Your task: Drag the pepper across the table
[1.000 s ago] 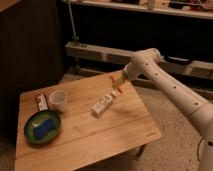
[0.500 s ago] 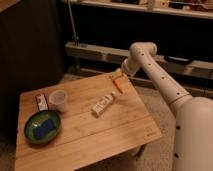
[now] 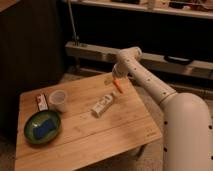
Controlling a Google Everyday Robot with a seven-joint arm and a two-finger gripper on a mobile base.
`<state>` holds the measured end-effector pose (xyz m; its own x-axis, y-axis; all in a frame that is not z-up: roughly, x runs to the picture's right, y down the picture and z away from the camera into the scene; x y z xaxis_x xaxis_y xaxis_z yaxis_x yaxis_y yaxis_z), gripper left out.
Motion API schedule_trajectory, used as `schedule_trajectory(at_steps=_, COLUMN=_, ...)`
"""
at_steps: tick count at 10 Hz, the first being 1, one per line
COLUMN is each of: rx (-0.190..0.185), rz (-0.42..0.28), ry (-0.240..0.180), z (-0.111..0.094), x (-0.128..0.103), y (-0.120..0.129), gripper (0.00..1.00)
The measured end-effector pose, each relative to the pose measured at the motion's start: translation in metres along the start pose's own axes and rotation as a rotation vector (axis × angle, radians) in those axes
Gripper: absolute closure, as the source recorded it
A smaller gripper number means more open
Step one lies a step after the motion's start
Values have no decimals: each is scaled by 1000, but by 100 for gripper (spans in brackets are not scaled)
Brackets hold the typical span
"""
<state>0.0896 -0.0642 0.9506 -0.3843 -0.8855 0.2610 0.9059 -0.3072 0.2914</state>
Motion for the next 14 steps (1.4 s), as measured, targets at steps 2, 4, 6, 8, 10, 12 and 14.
schedule_trajectory(at_steps=2, rx=-10, rz=10, ry=11, z=13, x=4, y=15, gripper=20)
schedule_trajectory(at_steps=4, rx=-7, rz=20, ry=29, z=29, x=4, y=26, gripper=20)
schedule_trajectory(at_steps=6, rx=6, rz=16, ry=38, z=50, x=6, y=22, gripper=20)
schedule_trajectory(at_steps=8, rx=14, rz=6, ry=43, z=61, x=11, y=15, gripper=20)
schedule_trajectory(at_steps=10, rx=15, rz=2, ry=45, z=68, x=13, y=13, gripper=20)
schedule_trajectory(at_steps=12, rx=15, rz=7, ry=43, z=74, x=12, y=15, gripper=30)
schedule_trajectory(at_steps=14, rx=19, rz=8, ry=37, z=79, x=11, y=14, gripper=53)
